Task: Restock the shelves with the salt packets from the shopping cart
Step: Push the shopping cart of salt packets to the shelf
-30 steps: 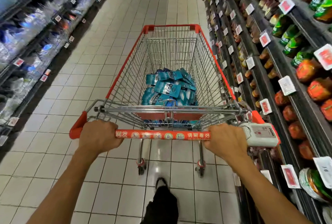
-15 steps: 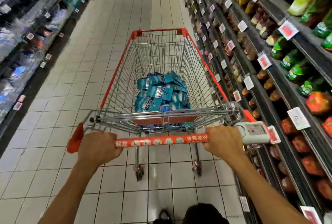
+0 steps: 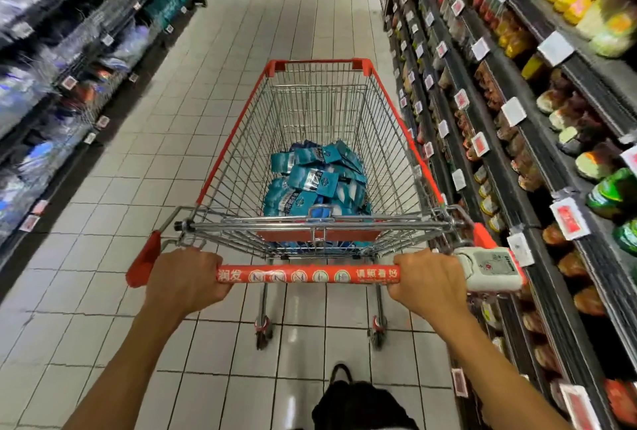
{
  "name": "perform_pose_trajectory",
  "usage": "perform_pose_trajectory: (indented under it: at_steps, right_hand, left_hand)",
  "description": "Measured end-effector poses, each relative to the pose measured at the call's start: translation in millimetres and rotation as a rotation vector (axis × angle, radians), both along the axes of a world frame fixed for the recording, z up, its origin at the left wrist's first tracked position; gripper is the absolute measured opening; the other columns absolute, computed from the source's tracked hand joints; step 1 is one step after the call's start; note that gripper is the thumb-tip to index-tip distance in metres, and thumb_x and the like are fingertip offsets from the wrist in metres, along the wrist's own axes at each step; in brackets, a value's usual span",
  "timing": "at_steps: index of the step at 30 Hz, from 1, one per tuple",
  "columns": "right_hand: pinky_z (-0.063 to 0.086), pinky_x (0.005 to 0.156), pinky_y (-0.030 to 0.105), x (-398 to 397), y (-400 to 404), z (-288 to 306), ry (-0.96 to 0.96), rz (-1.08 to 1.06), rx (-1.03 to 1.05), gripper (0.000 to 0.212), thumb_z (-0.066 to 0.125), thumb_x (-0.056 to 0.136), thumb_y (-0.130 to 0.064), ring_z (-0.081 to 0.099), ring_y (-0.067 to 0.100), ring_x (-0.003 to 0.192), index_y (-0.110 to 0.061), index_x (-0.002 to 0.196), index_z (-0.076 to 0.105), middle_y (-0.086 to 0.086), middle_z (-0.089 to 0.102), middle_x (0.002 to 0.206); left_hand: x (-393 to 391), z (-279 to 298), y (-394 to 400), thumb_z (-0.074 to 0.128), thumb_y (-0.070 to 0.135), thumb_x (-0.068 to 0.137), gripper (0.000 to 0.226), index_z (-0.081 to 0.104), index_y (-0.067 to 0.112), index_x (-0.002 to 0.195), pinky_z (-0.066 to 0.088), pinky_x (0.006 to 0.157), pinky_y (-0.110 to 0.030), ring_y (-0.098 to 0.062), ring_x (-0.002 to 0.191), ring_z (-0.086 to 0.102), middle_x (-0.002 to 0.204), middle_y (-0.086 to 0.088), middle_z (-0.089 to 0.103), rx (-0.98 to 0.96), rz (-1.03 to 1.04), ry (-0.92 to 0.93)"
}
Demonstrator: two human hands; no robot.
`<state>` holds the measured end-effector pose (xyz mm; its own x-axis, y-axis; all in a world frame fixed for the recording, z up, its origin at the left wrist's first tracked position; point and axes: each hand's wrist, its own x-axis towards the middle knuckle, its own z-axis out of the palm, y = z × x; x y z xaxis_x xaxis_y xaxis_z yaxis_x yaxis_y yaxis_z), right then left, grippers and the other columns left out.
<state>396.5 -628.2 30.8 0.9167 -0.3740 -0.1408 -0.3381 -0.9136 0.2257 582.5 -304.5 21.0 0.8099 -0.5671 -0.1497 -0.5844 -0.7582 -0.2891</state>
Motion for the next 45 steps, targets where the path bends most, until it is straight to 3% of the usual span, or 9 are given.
perform_pose_trajectory:
  at_steps: [9,16,19,23,29,35,38,42,45]
  right_hand:
    - [0.035,0.055,0.025,136,-77,8,0.003,-0.011,0.055,0.026,0.056,0.083,-0.050,0.052,0.013,0.059,-0.026,0.077,0.063,-0.008,0.061,0.066]
    - [0.034,0.055,0.025,252,-133,5,-0.006,-0.023,0.046,0.021,0.059,0.079,-0.048,0.054,0.013,0.058,-0.027,0.074,0.057,-0.008,0.059,0.066]
    - [0.034,0.056,0.027,302,-156,0,-0.029,-0.027,0.016,0.026,0.056,0.077,-0.052,0.064,0.018,0.064,-0.027,0.077,0.062,-0.005,0.067,0.071]
    - [0.034,0.055,0.026,375,-188,0,-0.034,-0.045,0.020,0.028,0.055,0.075,-0.054,0.061,0.017,0.060,-0.027,0.075,0.060,-0.006,0.065,0.068]
    - [0.030,0.053,0.024,480,-240,7,-0.005,-0.080,0.020,0.028,0.062,0.073,-0.052,0.044,0.013,0.051,-0.026,0.064,0.053,-0.008,0.042,0.053]
    - [0.032,0.056,0.027,585,-306,5,-0.020,-0.069,0.019,0.027,0.060,0.074,-0.052,0.060,0.018,0.062,-0.025,0.071,0.060,-0.004,0.065,0.066]
    - [0.031,0.056,0.027,638,-343,-1,-0.034,-0.065,0.000,0.029,0.060,0.073,-0.053,0.052,0.019,0.057,-0.025,0.073,0.064,-0.003,0.064,0.065]
    - [0.031,0.056,0.027,706,-389,-4,-0.057,-0.034,0.016,0.030,0.064,0.072,-0.056,0.065,0.018,0.065,-0.025,0.074,0.064,-0.004,0.067,0.069]
    - [0.034,0.056,0.027,757,-423,-4,-0.080,-0.012,0.051,0.032,0.067,0.072,-0.056,0.061,0.019,0.061,-0.024,0.075,0.065,-0.004,0.066,0.069]
  left_hand:
    - [133,0,-78,0.052,0.061,0.073,0.042,0.062,0.024,0.057,0.033,0.048,-0.019,-0.011,0.045,0.055,0.048,0.008,0.054,-0.070,0.003,-0.032]
    - [255,-5,-134,0.048,0.067,0.072,0.041,0.054,0.029,0.061,0.024,0.048,-0.019,-0.005,0.045,0.044,0.046,0.012,0.039,-0.008,-0.001,-0.047]
    - [310,-8,-155,0.048,0.065,0.069,0.037,0.051,0.029,0.060,0.033,0.049,-0.019,-0.005,0.048,0.050,0.048,0.011,0.045,-0.038,0.003,0.000]
    - [386,-4,-193,0.050,0.063,0.074,0.036,0.055,0.029,0.067,0.043,0.055,-0.020,-0.005,0.057,0.055,0.058,0.011,0.053,-0.027,-0.011,0.028]
    - [489,2,-251,0.052,0.063,0.079,0.038,0.059,0.028,0.068,0.043,0.055,-0.020,-0.004,0.055,0.055,0.057,0.012,0.054,-0.031,-0.020,0.027]
    - [593,-3,-313,0.049,0.065,0.075,0.042,0.057,0.026,0.061,0.051,0.059,-0.025,-0.008,0.049,0.055,0.049,0.010,0.050,-0.047,-0.014,-0.014]
    - [645,-4,-346,0.051,0.065,0.076,0.042,0.057,0.027,0.060,0.044,0.055,-0.023,-0.007,0.047,0.051,0.049,0.011,0.049,-0.048,-0.032,-0.036]
    - [709,-1,-393,0.056,0.065,0.074,0.037,0.062,0.029,0.066,0.033,0.054,-0.022,-0.007,0.052,0.043,0.051,0.013,0.046,-0.005,-0.022,-0.077]
    - [756,2,-428,0.060,0.063,0.071,0.036,0.062,0.028,0.062,0.030,0.052,-0.021,-0.010,0.050,0.039,0.048,0.013,0.038,-0.020,0.012,-0.088]
